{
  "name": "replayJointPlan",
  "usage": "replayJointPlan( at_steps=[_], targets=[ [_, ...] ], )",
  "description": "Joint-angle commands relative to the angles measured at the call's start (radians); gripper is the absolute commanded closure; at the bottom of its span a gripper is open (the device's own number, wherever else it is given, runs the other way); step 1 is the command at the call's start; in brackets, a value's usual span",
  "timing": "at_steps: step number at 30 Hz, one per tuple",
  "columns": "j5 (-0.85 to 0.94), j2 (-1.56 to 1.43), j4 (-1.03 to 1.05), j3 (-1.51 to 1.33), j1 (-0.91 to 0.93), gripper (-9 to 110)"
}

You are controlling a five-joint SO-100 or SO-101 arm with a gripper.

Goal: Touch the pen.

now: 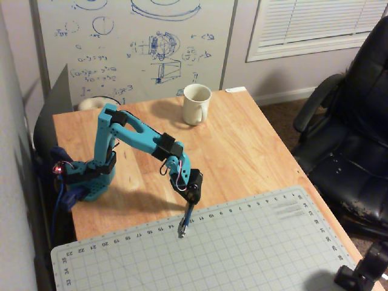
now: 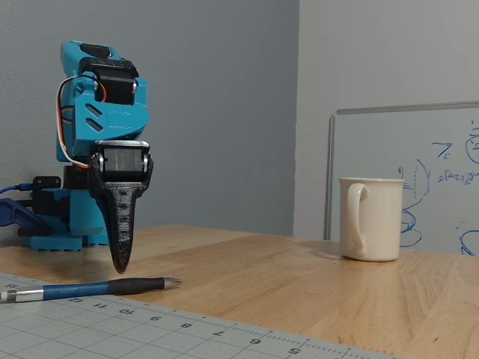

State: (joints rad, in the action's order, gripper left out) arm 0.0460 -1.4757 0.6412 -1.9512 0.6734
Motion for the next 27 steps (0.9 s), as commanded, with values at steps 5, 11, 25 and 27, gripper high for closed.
replayJointPlan(
  at_steps=[5, 11, 25, 27],
  targets=[
    [0.006, -0.023, -0.017, 0.067, 0.008, 101],
    [0.006, 0.002, -0.017, 0.063, 0.008, 101],
    [0.006, 0.043, -0.008, 0.071, 0.006, 101],
    [0.006, 0.043, -0.006, 0.074, 0.006, 101]
  ],
)
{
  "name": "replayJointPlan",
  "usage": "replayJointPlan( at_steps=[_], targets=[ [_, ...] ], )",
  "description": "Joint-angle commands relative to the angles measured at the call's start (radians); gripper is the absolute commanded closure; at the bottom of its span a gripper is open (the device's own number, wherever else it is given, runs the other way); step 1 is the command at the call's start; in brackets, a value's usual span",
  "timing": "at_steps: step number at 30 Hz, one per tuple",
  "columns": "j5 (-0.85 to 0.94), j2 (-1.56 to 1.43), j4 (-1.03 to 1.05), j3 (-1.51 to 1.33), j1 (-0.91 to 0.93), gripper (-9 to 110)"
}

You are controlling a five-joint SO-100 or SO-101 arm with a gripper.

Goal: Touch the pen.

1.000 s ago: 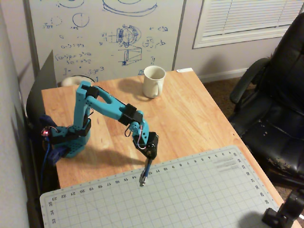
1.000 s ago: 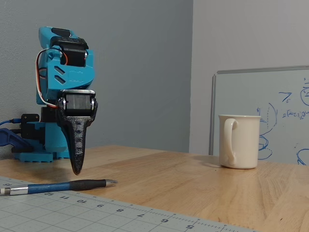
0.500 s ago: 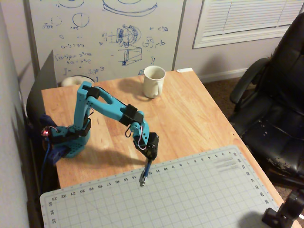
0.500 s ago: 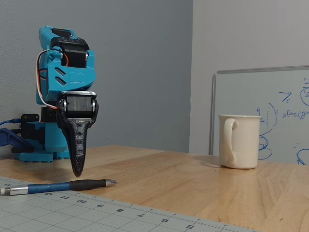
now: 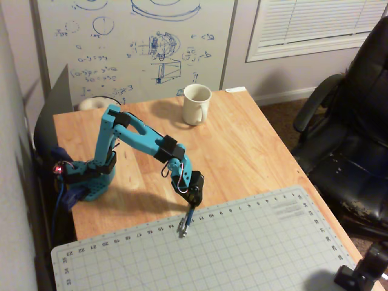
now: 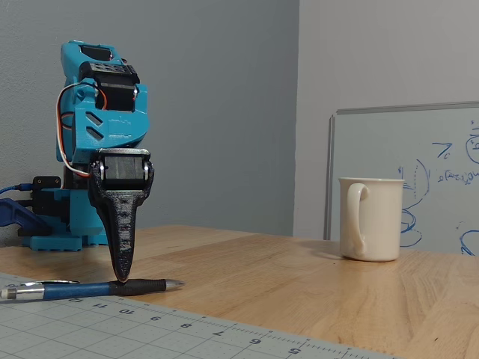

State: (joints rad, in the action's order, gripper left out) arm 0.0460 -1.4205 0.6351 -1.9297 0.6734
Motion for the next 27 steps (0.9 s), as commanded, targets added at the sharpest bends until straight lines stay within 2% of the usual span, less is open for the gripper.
replayJointPlan(
  at_steps=[1, 27],
  targets=[
    [0.006, -0.012, 0.002, 0.054, 0.006, 101],
    [0.006, -0.014, 0.002, 0.094, -0.002, 101]
  ],
)
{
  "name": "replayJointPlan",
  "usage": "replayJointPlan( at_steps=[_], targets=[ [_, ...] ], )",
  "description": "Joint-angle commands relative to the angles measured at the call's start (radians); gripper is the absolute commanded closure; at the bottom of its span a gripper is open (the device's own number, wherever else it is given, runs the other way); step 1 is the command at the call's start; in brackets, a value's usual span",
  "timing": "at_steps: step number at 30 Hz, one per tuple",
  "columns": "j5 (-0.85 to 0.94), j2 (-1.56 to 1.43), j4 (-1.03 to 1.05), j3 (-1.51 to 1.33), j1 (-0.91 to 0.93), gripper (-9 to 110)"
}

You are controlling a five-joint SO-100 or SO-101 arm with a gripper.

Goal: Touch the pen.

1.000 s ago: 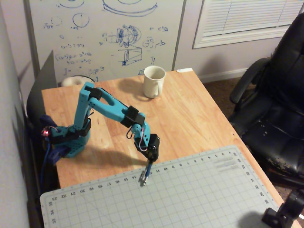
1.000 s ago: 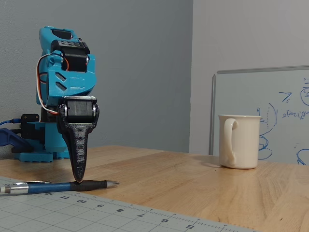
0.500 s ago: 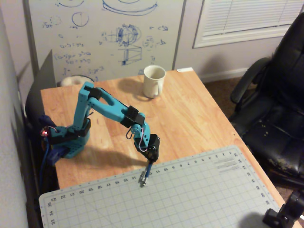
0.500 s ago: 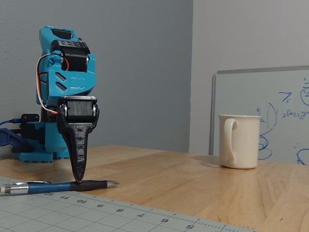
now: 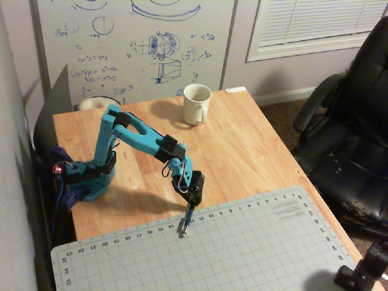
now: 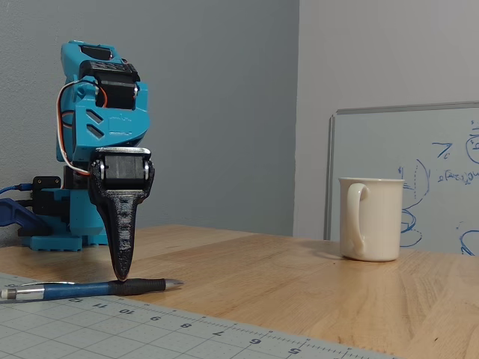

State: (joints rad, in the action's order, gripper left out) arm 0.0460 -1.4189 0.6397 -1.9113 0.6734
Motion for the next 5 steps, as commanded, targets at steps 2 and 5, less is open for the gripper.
replayJointPlan(
  at_steps=[2, 5],
  targets=[
    [0.006, -0.015, -0.003, 0.075, -0.003, 101],
    [0.006, -0.015, -0.005, 0.075, -0.005, 101]
  ],
)
